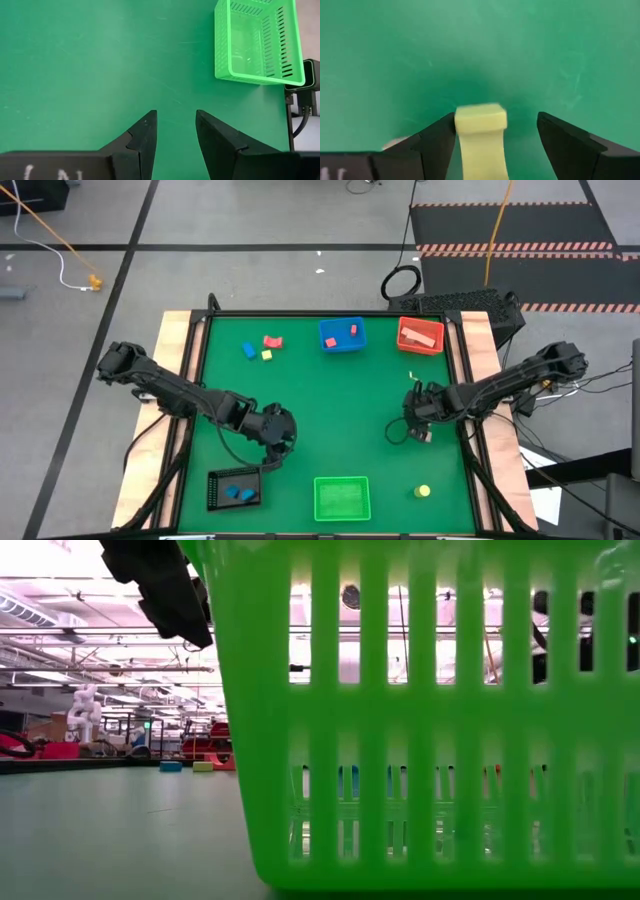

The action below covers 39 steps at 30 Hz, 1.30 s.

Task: Sort & place blocks by color
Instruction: Put the green block into the green bin

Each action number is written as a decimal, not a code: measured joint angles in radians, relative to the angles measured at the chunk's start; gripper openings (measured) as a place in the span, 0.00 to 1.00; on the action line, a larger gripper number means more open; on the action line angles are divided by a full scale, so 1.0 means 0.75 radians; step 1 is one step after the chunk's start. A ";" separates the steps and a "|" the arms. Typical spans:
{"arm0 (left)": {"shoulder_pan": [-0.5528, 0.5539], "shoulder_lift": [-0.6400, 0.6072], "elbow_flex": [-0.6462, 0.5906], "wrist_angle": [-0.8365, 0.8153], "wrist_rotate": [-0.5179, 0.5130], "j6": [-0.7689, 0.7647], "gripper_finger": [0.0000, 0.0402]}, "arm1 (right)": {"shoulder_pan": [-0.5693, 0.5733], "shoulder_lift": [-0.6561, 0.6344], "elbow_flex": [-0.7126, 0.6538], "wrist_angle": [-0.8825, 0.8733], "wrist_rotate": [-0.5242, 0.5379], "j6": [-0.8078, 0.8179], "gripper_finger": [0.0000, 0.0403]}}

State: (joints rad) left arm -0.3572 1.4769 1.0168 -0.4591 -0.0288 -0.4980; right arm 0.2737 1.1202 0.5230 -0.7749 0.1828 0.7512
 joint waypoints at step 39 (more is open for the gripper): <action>0.005 -0.001 0.001 0.100 -0.034 -0.031 0.34 | -0.006 0.002 0.025 0.941 -0.078 -0.072 0.29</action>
State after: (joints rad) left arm -0.3538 1.4765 1.0172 -0.3843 -0.0544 -0.5213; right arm 0.2689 1.1213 0.5415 -0.0691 0.1246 0.6975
